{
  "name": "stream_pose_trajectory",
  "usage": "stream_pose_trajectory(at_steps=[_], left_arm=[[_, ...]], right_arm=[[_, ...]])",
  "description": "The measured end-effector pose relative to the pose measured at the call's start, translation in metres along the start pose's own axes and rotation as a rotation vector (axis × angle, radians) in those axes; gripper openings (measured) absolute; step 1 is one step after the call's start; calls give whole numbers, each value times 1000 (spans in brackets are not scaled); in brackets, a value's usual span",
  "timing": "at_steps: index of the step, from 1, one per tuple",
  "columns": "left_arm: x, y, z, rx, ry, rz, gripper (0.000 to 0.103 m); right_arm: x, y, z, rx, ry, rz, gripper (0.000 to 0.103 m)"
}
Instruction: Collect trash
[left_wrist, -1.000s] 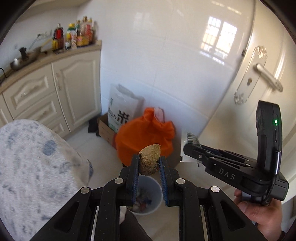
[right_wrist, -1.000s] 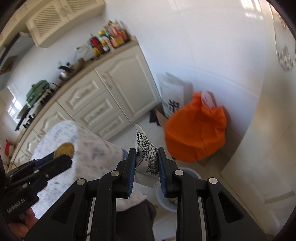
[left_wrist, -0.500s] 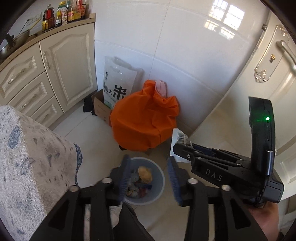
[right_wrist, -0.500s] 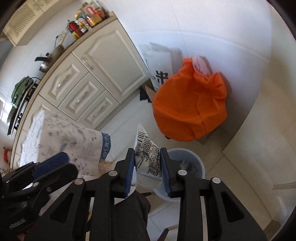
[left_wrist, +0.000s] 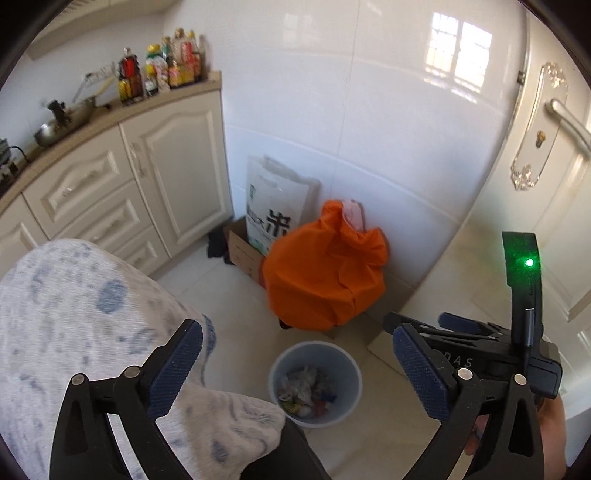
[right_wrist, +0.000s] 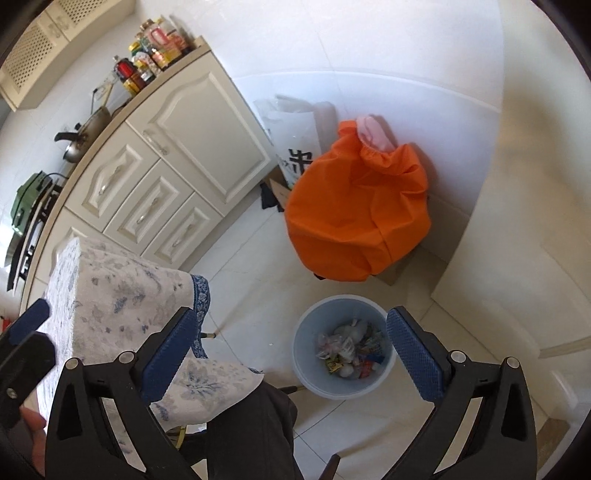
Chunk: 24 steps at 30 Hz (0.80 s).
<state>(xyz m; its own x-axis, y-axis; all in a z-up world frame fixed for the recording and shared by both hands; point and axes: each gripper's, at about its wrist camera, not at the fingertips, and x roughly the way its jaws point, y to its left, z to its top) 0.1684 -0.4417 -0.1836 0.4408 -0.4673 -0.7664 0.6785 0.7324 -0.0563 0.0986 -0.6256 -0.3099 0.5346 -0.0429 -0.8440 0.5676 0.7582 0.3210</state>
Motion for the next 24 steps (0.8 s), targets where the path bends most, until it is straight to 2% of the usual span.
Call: stream_pose_trajectory(at_steps=[6,9,14,19,24], left_arm=[[-72,25,-29,-37,-83,56,102],[-114,42,-44,-71,-137,89,102],[-200,82,-80,-167,-249,185,102],[-277,117,-126,-272,-332,304,102],[-337,132,-173,-348,-367,436,102]], right_arm=[[-42,35,2,-44,-65,33,103],[-69,68,2,-89,-110,66,103],[-106,136,-4,-191,-178,132,103],[-139,216,-29,-325,-230,209,103],[-165,281,-72,-450,-264,283,103]])
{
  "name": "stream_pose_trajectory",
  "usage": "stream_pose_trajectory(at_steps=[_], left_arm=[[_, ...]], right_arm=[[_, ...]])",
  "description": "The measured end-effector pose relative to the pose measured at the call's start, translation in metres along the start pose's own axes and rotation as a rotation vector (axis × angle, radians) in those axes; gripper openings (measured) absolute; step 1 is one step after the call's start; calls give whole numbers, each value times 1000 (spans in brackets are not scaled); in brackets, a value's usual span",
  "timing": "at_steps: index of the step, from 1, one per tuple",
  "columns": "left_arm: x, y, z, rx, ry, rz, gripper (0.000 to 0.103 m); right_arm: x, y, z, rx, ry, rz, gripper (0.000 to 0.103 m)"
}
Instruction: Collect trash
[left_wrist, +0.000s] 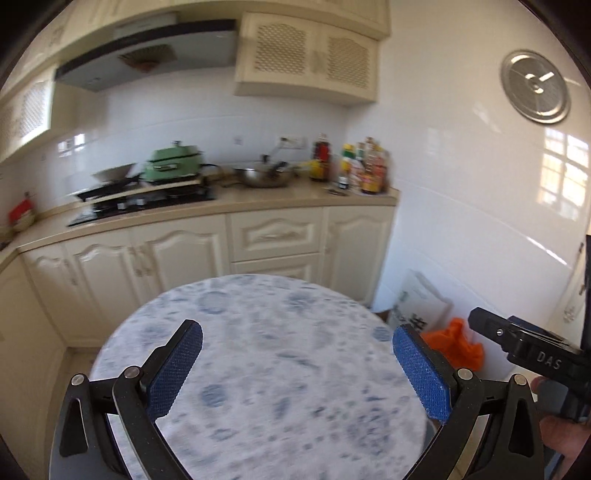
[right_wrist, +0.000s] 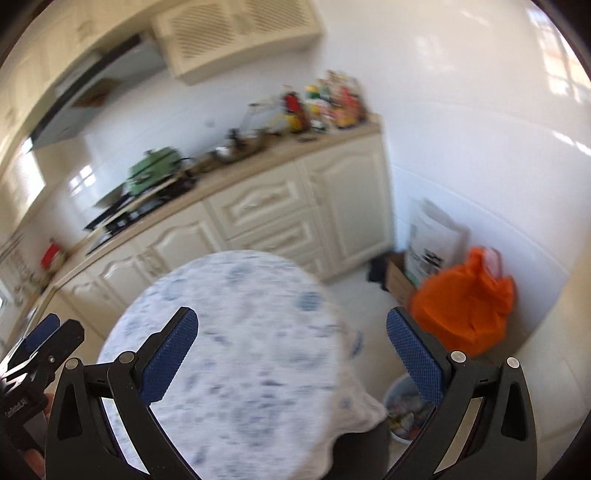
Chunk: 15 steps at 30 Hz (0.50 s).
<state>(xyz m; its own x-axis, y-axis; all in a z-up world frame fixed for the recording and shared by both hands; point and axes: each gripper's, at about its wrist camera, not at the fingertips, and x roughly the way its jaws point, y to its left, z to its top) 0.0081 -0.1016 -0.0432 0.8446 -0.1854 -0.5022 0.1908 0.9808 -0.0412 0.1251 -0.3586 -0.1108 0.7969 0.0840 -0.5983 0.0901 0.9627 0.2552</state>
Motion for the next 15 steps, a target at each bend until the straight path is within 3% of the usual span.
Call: stream_pose_trajectory(at_steps=[7,15], left_arm=[[-84,35,-35,-65,-44,172,102],[-141,24,-72,-112,-104,225,102]], right_arm=[[-21,79,-31,-147,-8,58,103],[-57,117,-69,-234,-31,79,103]])
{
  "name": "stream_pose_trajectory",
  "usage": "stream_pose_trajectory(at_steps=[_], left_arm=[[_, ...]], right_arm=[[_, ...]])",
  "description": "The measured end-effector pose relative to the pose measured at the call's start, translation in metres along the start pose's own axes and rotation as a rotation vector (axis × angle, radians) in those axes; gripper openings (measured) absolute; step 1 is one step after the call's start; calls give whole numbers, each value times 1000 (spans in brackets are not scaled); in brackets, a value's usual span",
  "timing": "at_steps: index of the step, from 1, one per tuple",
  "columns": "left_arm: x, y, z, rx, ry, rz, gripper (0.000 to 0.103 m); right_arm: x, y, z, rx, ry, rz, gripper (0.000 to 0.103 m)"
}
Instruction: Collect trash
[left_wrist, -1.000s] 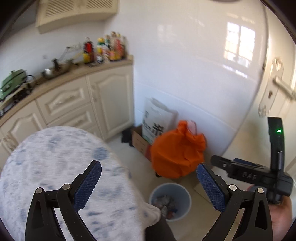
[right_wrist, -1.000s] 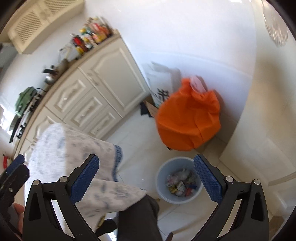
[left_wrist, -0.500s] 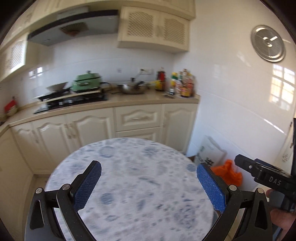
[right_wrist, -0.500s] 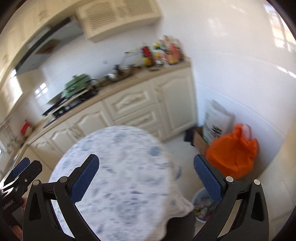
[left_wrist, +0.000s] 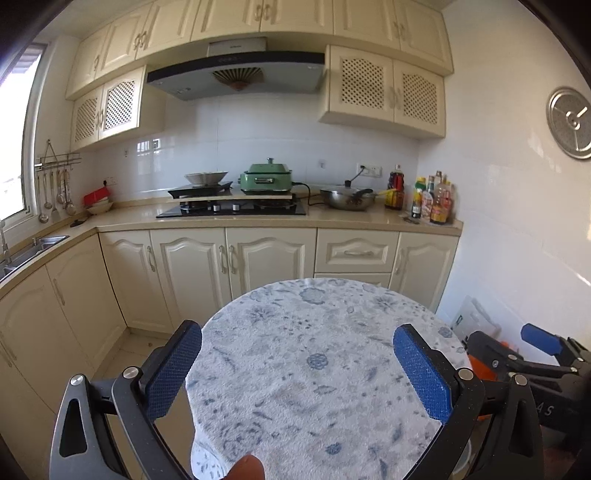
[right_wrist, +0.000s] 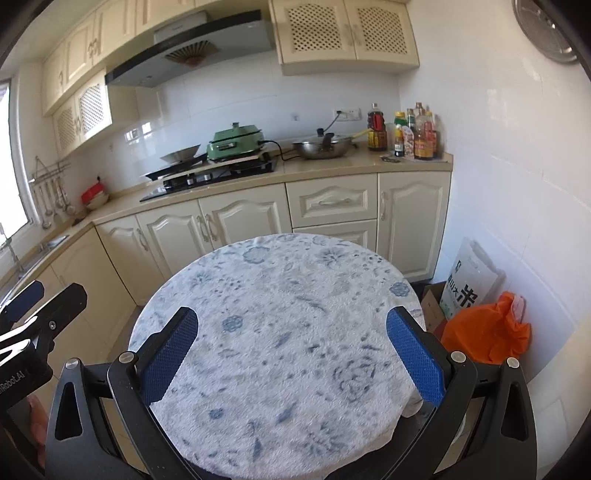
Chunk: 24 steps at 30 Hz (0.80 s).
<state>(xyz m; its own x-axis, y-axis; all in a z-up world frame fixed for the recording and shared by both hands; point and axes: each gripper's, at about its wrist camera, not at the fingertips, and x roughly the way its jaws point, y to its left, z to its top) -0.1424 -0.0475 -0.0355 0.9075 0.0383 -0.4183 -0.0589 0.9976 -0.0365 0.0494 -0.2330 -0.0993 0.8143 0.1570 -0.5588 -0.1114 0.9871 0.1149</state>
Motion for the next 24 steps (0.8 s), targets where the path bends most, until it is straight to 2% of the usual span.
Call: stream_pose_trajectory(at_steps=[6,10,24], left_arm=[[-29,-2,-20,10,-62,-3,102],[-38,-3,-33,12,-77,-11,102],[-57,-15,-41,15,-133,1,102]], right_arm=[[-25,11,-14,-13,-43,-4,103],[-38,15,-20,-10,-63,-5,103],[-68,17,-20,-25,-133,-11,103]])
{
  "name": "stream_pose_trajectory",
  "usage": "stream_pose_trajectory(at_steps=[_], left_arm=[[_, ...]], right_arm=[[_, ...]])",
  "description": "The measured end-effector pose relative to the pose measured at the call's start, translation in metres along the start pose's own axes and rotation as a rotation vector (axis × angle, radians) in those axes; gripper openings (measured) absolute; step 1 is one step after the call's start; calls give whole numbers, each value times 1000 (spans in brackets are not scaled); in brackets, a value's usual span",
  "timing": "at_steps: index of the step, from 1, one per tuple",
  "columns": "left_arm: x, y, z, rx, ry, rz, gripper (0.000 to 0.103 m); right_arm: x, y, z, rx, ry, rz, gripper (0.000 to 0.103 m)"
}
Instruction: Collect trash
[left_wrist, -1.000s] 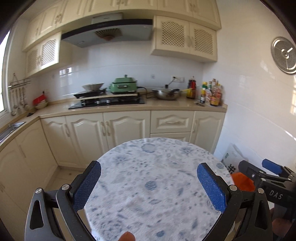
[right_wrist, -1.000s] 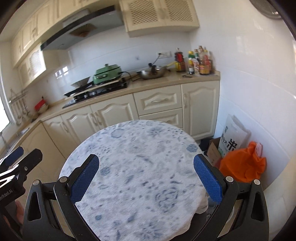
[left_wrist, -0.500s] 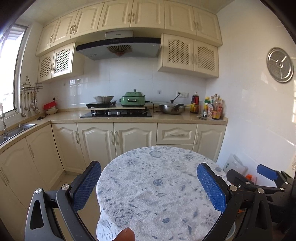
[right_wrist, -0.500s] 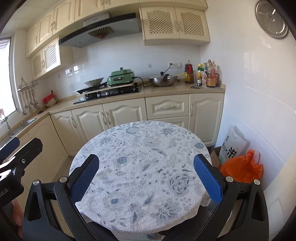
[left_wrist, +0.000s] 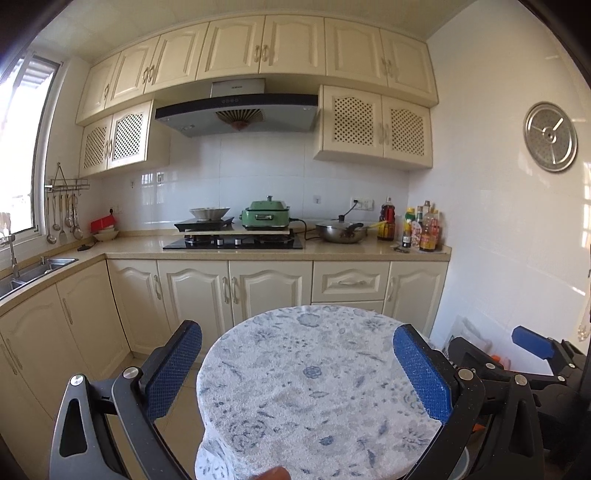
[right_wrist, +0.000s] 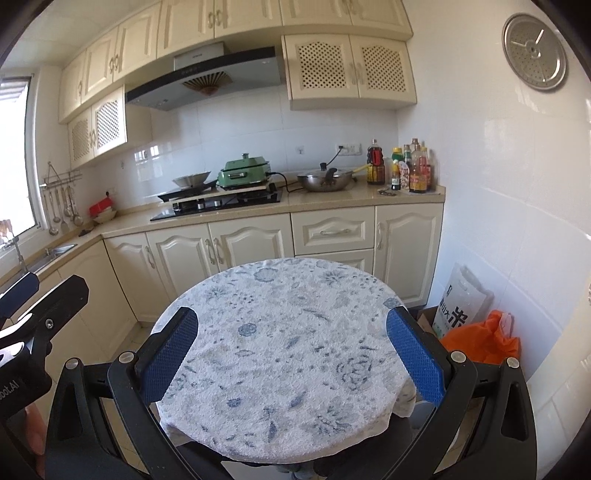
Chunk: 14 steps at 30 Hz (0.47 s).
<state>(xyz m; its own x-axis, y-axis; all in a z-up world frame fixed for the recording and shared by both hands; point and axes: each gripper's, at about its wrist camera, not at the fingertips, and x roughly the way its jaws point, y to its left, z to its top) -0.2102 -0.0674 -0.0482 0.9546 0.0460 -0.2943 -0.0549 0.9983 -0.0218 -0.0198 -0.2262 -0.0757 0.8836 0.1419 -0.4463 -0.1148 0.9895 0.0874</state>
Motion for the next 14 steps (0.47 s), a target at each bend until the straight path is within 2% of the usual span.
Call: stream_pose_trajectory(at_steps=[14], left_arm=[[4,-14,-10,-7,-14,-10,102]], right_arm=[[4,0,0,-3,-1,13,103]])
